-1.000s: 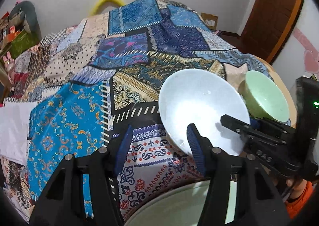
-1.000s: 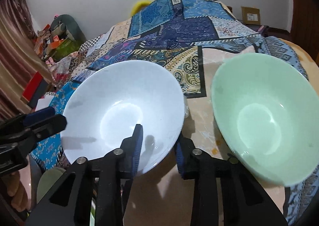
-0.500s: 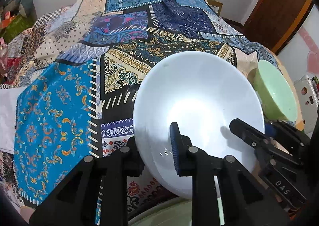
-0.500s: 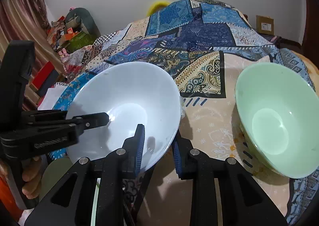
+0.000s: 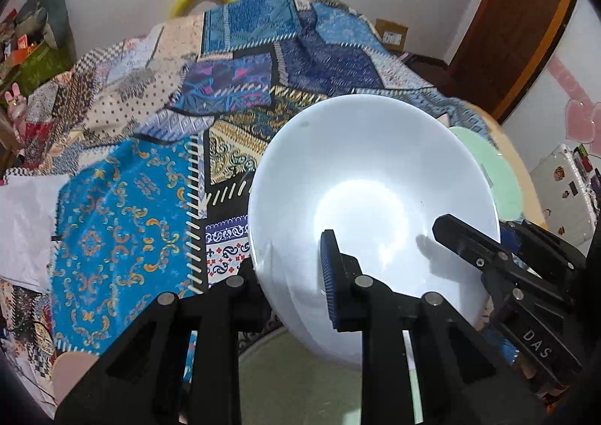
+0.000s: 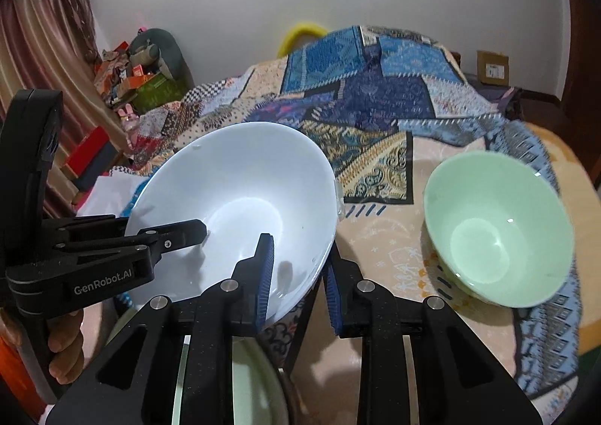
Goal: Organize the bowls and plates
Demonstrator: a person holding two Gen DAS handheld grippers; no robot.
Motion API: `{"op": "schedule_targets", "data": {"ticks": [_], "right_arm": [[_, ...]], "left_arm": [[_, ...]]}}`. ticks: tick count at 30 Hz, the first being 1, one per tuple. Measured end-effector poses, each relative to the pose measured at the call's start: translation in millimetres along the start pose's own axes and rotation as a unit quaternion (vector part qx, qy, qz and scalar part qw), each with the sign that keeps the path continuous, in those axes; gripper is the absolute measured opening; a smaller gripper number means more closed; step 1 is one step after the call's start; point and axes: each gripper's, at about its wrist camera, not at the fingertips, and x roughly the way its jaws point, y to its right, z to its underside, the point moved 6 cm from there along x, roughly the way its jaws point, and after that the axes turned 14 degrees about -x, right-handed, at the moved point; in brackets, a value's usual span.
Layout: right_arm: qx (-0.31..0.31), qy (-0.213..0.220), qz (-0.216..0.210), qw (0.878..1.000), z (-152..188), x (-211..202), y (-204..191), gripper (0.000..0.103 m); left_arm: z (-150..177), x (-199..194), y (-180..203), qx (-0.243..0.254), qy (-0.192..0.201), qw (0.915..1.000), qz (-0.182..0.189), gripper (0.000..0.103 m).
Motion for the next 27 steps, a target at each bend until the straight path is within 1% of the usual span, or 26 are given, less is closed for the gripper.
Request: {"op": "schedule_targets", "data": {"ticks": [7,12,17,27], "right_arm": [[-0.012,0.026,0.011,1.000,-10.6,-35.1,-15.2,0.023],[-0.020,0.039,0.011,0.999,-11.5,-52.9,-26.9,0.023],[-0.025,0.043,0.006,0.999,-8.7,-61.7,-39.5,0.023],[-0.033,0.043,-0.014,0.998,-0.7,-64.6,-73.5,0.023]], "left_arm": [[7.6,-44.5,5.2,0.004,0.024,0.9996,0.012,0.022],[16.6,-73.3,2.2,0.007,0.039,0.9991,0.014,0.022],[28.3,-95.1,-7.0,0.004,0.048,0.9988,0.012,0.022],[52.1,-120.9,-36.1,-0.014,0.054,0.9984,0.006,0.022]]}}
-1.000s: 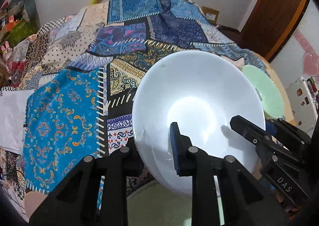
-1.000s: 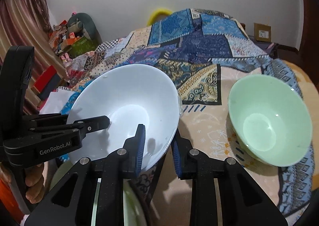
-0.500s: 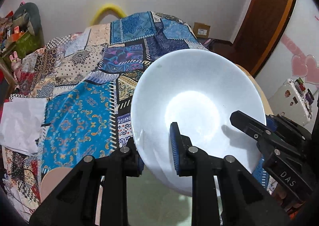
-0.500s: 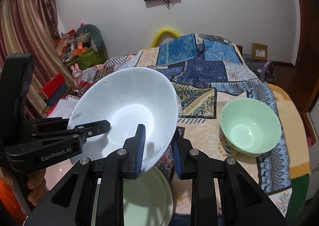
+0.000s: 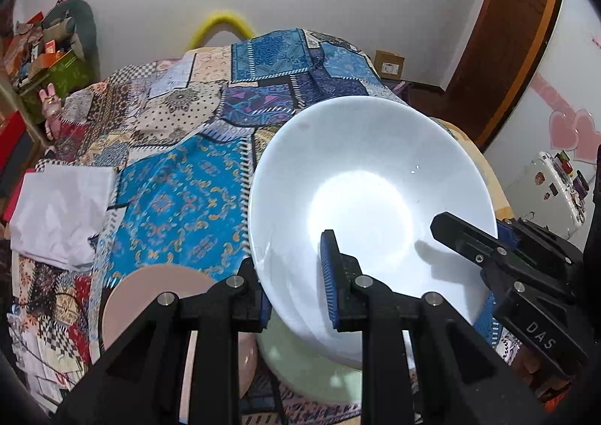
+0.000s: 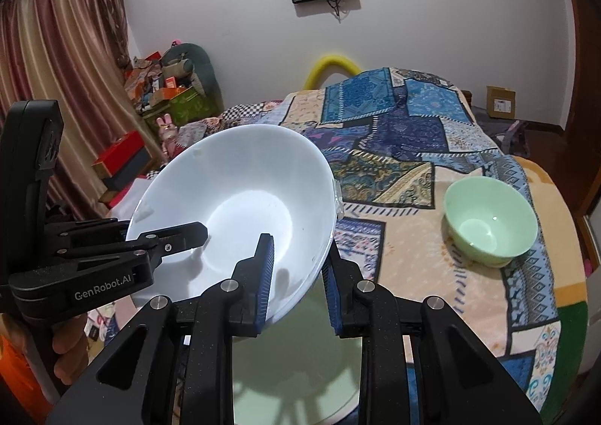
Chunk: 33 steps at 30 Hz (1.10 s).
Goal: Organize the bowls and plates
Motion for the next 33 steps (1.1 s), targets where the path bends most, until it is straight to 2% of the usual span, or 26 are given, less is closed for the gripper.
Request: {"op": "schedule_targets", "data": {"ticks": [18,33], "right_arm": [[-0.022,-0.019,-0.049,0.998,8.4,23.4,-64.6,0.023],[-0.040,-0.058,-0.088,0.994,22.0,60.7,-110.6,0.023]], "left_arm": [[24.3,-25.8,-77.1,-0.038,0.004,0.9988,-0.031,0.022],[47.9,-12.8,-137.2,-0.068,-0.020,0.9955,-0.062,0.022]]}}
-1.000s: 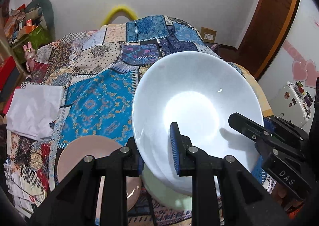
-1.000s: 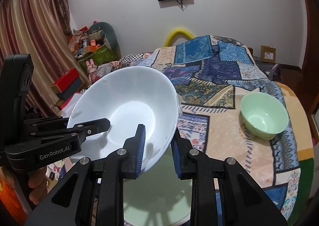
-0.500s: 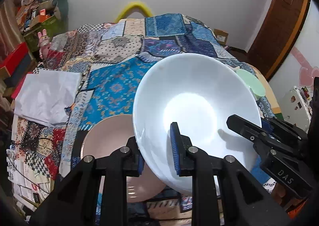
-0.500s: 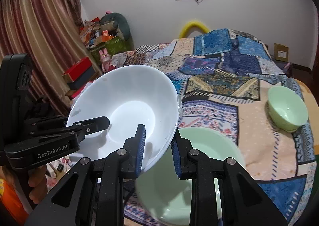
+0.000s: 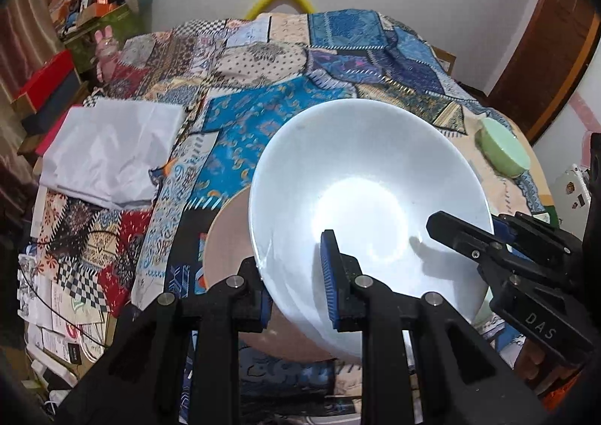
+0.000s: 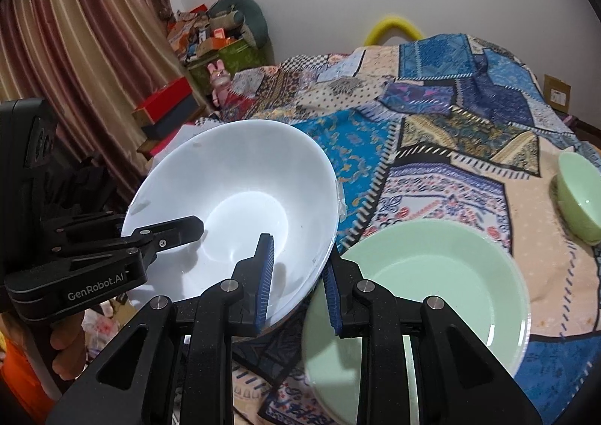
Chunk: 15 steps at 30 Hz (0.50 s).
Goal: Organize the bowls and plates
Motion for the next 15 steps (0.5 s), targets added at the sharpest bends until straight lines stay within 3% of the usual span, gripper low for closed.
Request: {"op": "schedule_targets", "data": {"ticks": [15], "right_arm": [[-0.001,-0.046,-0.021,0.999,16.9,36.8,-20.0,0.023]], "left_arm": [[17.0,30.0,-35.4,-0.022,-0.037,0.9990,-0.013,0.022]]}}
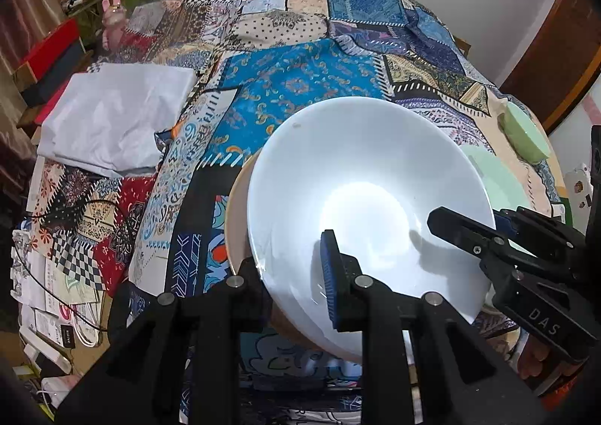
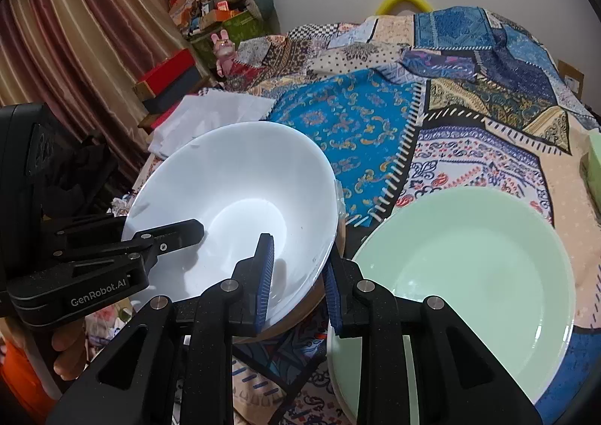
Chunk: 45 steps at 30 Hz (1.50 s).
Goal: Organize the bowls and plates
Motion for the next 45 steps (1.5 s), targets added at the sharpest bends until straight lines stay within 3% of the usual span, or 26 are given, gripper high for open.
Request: {"op": "schedule_targets", "data": {"ticks": [18,22,27,35,45], "right_arm": [[0.004,-0.015,-0.014,1.000,4.9,10.6,0.8,0.023],[0.005,-0.014,-0.012,1.000,5.4,9.7,2.3,0.023],[0.011,-0.011,-0.016,1.000,6.8,7.6,5.7,0.023],[0.004,0.012,0.005,1.000,2.0,-10.8,11.9,0.024],[0.017,0.055,0.032,0.998,0.6,-60.0,39.0,0.024]], "left_arm": [[1.2,11.1,-8.5,-0.004,-0.013,0.9999,-0.001,0.022],[-2.7,5.3,-10.3,-0.007,-0.001,0.9999,-0.012,0.022],[-4.7,3.0,-13.5,-0.020,-0.010,0.9998,0.000,0.022],[-12.4,-24.1,-5.6,0.013,0.051,0.9980,-0.036,0.022],[-18.8,-59.3,36.2,0.035,0.085,0.9958,-0.011,0.023]]}}
